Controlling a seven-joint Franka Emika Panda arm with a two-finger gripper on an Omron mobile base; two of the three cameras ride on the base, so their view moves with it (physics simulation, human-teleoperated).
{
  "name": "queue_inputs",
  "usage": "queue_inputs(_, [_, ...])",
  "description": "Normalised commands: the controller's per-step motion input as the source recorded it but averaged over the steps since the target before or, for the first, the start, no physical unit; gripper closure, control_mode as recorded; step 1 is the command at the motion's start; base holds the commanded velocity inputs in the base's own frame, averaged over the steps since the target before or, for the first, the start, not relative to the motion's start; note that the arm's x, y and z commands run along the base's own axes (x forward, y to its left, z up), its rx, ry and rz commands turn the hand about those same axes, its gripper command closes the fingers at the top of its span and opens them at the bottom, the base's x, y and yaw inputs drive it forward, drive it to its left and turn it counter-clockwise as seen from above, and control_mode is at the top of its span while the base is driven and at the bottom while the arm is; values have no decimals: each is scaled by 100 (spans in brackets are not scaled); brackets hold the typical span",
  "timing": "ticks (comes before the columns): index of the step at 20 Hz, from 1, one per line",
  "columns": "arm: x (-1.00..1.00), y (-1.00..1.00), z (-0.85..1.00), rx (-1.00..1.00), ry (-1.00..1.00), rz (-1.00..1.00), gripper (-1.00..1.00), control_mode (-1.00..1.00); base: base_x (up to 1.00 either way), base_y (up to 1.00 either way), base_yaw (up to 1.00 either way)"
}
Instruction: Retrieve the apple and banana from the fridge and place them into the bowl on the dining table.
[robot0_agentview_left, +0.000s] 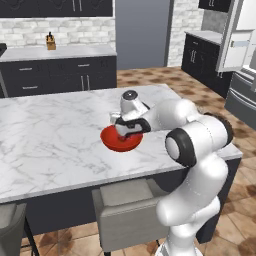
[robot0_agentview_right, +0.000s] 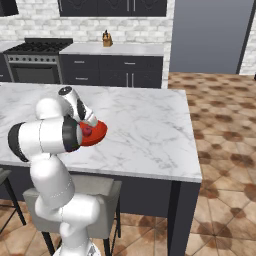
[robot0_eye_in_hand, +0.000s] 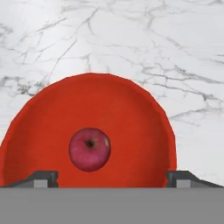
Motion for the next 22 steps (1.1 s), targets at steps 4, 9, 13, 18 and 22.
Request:
queue_inputs(4, [-59, -73, 100, 0, -32, 0, -100, -100, 0, 0, 0])
queue_inputs(9, [-91, -50, 100, 0, -27, 7, -100, -100, 0, 0, 0])
queue_inputs(13, [-100, -23, 100, 0, -7, 26, -100, -100, 0, 0, 0])
queue_inputs(18, [-100, -22, 100, 0, 0, 25, -100, -100, 0, 0, 0])
queue_inputs(22, [-100, -5, 76, 0, 1, 19, -100, -100, 0, 0, 0])
